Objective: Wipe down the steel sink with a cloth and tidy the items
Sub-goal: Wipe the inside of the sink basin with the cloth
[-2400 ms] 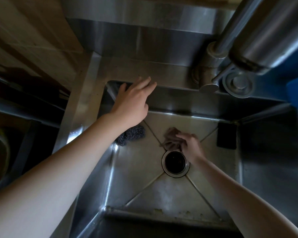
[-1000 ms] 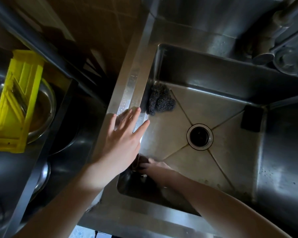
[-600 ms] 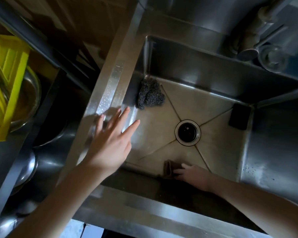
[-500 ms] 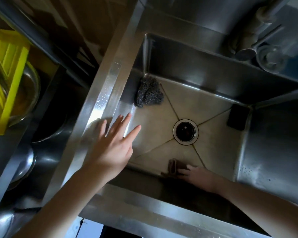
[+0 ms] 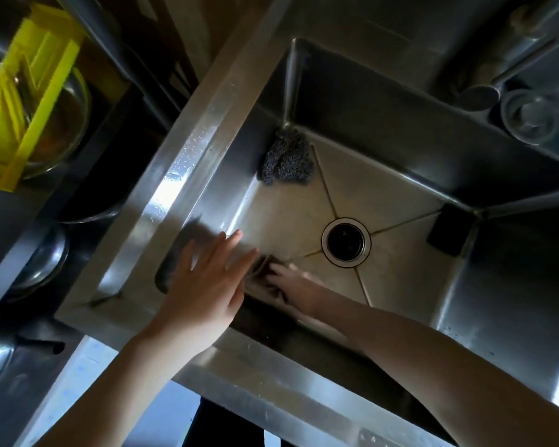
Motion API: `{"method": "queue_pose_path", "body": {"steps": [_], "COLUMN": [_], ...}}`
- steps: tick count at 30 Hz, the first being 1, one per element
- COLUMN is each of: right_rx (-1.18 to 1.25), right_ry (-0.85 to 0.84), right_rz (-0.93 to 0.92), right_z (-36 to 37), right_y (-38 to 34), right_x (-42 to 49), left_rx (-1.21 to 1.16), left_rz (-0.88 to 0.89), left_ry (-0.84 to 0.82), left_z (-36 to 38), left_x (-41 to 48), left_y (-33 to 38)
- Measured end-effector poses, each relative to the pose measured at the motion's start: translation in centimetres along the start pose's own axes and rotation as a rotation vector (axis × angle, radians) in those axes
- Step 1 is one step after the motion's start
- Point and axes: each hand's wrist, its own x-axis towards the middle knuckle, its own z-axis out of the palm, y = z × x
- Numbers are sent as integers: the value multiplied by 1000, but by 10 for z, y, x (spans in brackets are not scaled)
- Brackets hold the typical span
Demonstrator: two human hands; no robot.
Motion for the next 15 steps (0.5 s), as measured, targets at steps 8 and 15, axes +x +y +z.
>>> {"method": "queue_pose_path", "body": {"steps": [8, 15], "right_rx": [60, 34], "right_ry": [154, 11], "right_rz": [394, 13], "right_z": [-5, 13], "right_y": [74, 19], "right_x": [-28, -35], "left_rx": [-13, -33], "left_rz": [-91, -140], "left_ry": [23, 103], "left_z": [8, 7], "left_x": [-15, -33], "left_y": [18, 30]}}
